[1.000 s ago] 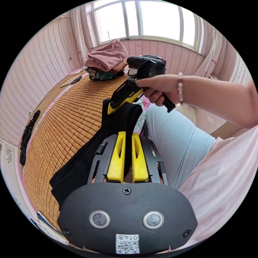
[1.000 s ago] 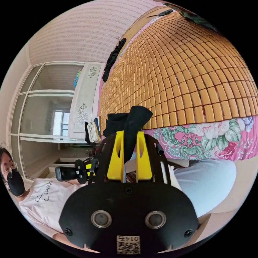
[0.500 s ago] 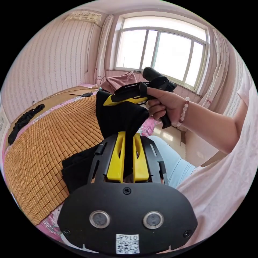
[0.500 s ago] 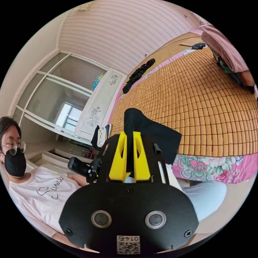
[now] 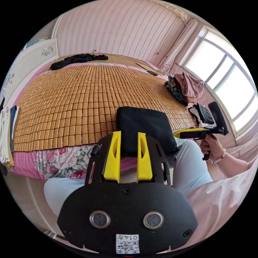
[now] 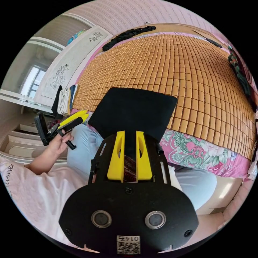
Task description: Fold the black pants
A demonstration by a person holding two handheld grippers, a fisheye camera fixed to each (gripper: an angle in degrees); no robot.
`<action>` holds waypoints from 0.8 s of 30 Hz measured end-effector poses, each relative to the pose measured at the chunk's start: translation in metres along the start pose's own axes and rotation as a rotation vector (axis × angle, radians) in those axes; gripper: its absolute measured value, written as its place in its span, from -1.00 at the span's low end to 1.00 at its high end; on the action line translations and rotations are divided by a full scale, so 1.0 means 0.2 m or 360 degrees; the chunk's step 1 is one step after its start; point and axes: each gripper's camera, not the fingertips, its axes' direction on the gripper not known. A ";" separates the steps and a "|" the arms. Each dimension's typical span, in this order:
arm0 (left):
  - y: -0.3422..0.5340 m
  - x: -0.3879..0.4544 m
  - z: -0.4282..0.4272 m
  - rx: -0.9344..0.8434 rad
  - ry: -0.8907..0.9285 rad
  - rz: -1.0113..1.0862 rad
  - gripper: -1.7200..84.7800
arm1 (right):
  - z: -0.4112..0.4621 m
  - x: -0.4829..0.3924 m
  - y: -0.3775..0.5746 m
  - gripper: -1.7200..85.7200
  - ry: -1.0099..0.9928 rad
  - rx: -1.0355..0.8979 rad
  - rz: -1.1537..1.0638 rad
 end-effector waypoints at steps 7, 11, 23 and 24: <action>-0.09 -0.05 0.13 -0.0226 -0.0109 0.0125 -0.73 | 0.09 0.00 -0.01 -0.73 -0.0210 -0.0011 0.0052; -0.17 -0.16 -0.09 -0.0141 0.0011 0.0077 -0.64 | -0.01 0.04 -0.01 -0.67 -0.0146 0.0238 0.0136; -0.29 -0.52 -0.09 -0.0376 0.0447 -0.0071 -0.63 | 0.29 0.17 0.02 -0.67 -0.1020 0.0406 0.0729; -0.29 -0.56 -0.12 -0.0374 0.0478 -0.0107 -0.67 | 0.30 0.14 0.02 -0.70 -0.1004 0.0389 0.0745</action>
